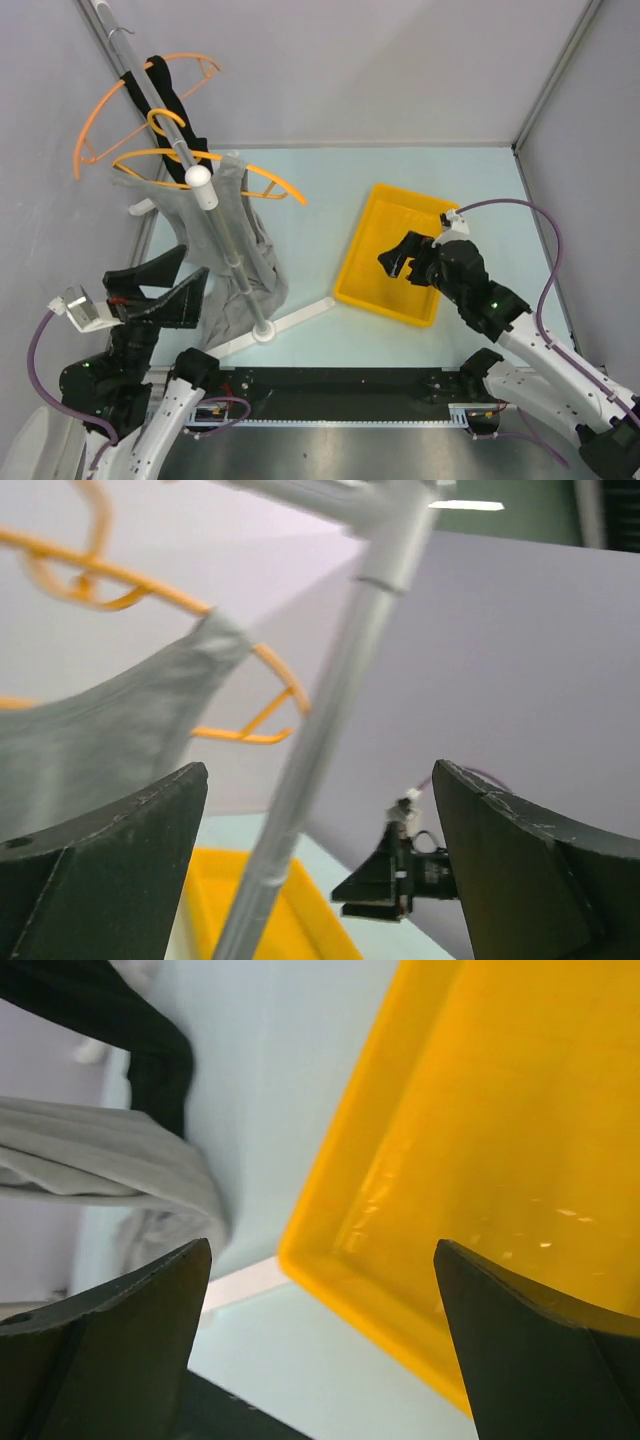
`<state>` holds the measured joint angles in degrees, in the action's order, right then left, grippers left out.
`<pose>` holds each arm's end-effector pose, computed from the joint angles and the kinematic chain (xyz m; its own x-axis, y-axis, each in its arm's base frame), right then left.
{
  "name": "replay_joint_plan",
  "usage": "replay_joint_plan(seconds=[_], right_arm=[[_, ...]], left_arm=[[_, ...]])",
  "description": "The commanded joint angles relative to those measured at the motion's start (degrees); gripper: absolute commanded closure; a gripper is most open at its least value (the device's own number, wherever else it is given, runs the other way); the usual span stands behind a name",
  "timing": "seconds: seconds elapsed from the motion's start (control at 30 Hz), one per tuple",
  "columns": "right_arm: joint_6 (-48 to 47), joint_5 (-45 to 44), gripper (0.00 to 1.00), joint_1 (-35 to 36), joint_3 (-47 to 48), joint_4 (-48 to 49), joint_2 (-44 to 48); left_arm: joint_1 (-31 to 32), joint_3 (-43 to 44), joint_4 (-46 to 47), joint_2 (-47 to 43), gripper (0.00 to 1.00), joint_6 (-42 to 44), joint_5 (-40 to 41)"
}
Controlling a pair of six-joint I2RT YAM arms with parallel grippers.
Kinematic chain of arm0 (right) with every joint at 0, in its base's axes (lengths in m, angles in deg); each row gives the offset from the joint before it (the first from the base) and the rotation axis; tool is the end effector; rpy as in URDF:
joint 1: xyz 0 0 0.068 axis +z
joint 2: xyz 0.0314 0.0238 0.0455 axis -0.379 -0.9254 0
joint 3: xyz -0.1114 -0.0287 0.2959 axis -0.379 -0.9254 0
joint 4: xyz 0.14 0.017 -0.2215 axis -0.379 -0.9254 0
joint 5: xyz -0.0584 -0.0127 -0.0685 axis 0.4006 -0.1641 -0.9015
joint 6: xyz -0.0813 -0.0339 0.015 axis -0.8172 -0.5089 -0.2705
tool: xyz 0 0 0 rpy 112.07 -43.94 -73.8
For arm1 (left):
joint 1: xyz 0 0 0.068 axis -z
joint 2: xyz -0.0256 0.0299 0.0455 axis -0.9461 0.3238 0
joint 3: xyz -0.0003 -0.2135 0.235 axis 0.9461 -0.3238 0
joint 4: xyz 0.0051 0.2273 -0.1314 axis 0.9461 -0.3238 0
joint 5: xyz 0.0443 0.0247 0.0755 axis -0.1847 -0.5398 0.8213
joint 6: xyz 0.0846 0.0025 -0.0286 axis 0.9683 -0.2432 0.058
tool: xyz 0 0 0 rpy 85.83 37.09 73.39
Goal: Remove the tank top from the hanger
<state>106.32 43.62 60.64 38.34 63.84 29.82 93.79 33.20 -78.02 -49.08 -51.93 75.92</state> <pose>0.1522 0.1069 0.2980 -0.5678 0.3944 -0.7225 -0.1865 0.7933 0.5796 -0.0154 -0.0060 0.4081 0.2143 -0.6853 -0.6961 0.7256 0.5887 -0.3562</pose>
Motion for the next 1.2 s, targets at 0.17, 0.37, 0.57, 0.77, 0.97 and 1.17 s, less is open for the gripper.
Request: replay_joint_plan(seconds=[0.17,0.37,0.57,0.77,0.97,1.17], right_arm=[[-22.36,18.22,0.00,-6.47,12.54,6.20,-5.19],[-30.97,27.83,0.00,-2.70,30.78,5.95,-19.51],[-41.70,31.25,0.00,6.97,42.86,6.12,-25.93],[-45.76,35.74,0.00,8.92,50.42,10.16,-31.74],[-43.91,36.71,0.05,9.35,55.52,14.82,-38.33],[-42.86,34.95,0.18,10.49,61.84,15.44,-45.01]], left_arm=[[-0.35,11.54,-35.18,-0.58,0.00,4.81,11.35],[-0.35,12.60,-33.96,-2.60,0.00,7.37,1.32],[-0.35,15.50,-37.27,2.39,0.00,12.46,-8.79],[-0.35,17.70,-39.22,2.59,0.00,15.89,-9.86],[-0.35,18.23,-40.36,1.44,0.00,15.81,-9.85],[-0.35,18.58,-40.63,1.00,0.00,15.10,-10.12]])
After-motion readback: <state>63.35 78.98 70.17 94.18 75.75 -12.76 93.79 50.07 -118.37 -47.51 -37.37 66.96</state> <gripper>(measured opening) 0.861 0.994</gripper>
